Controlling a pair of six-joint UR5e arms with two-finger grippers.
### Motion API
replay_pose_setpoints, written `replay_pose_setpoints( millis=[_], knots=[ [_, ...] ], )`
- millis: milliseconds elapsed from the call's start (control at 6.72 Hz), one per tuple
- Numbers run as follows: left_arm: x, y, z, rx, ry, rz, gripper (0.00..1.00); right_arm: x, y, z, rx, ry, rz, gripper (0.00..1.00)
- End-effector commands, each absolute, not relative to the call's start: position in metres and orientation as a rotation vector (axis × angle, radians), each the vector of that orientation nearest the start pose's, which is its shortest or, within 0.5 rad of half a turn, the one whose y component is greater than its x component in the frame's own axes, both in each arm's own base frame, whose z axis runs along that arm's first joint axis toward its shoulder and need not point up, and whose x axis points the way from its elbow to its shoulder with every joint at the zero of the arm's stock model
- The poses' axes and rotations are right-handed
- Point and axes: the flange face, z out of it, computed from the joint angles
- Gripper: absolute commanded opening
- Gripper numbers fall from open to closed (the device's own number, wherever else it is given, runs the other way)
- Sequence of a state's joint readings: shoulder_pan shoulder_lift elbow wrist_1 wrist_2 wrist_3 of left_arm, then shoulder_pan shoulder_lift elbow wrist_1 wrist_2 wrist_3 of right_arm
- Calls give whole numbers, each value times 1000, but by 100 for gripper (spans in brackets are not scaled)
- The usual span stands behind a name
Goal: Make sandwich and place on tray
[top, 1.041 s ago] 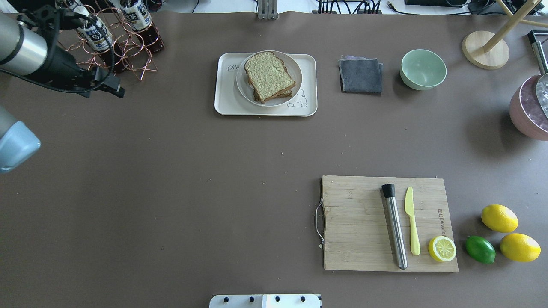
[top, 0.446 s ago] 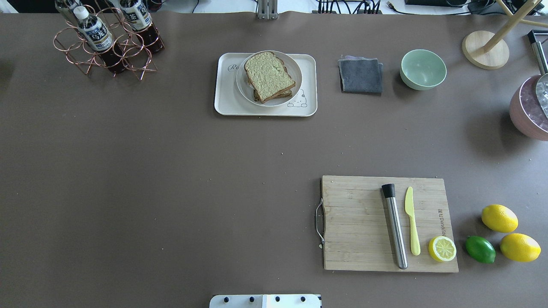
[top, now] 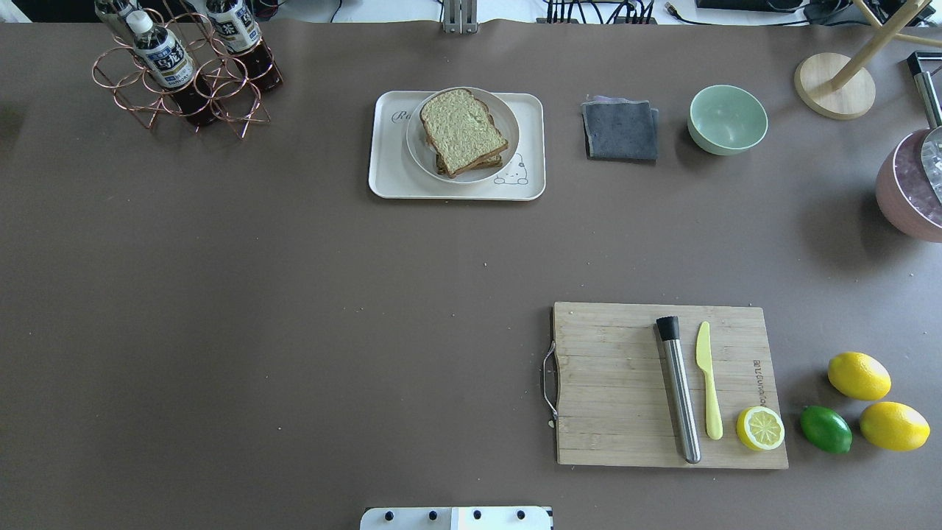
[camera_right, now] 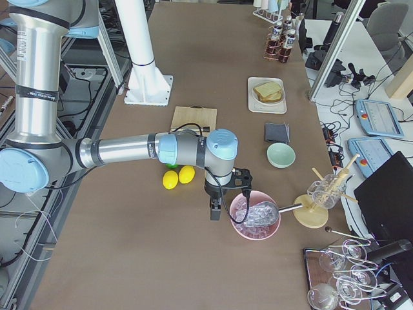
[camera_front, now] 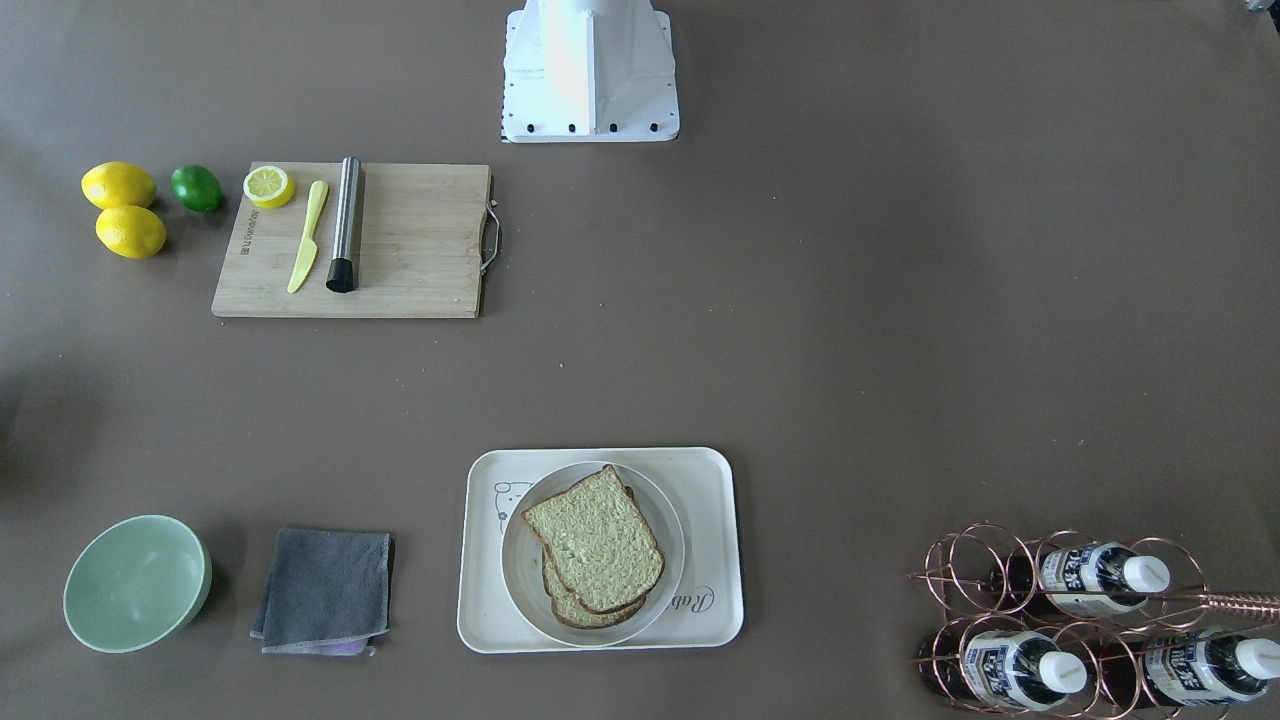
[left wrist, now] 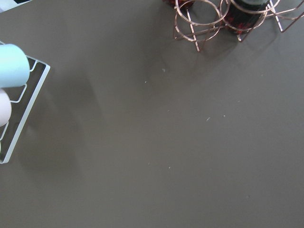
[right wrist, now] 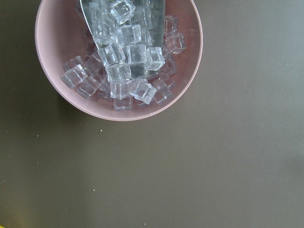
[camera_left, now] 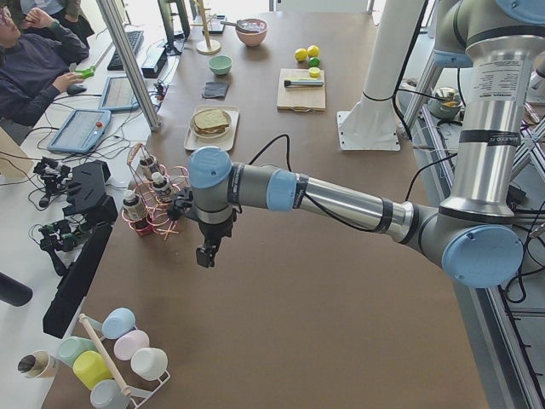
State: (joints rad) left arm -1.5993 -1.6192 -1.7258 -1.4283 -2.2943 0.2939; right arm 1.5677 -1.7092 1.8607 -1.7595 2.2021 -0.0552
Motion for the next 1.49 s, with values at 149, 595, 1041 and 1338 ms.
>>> replay_pose_setpoints(
  millis=[149,595,1041,1338],
  knots=[
    [-107,-490,623,93,620,214,98,73,-418,617,-40,-632,-38,100],
    [-106,-491,619,88,628,173,98,73,-417,620,-46,-633,-36,100],
    [-106,-490,619,90,630,173,98,73,-424,613,-29,-639,-39,100],
    [-106,-490,618,92,631,174,98,72,-424,614,-2,-638,-50,100]
  ],
)
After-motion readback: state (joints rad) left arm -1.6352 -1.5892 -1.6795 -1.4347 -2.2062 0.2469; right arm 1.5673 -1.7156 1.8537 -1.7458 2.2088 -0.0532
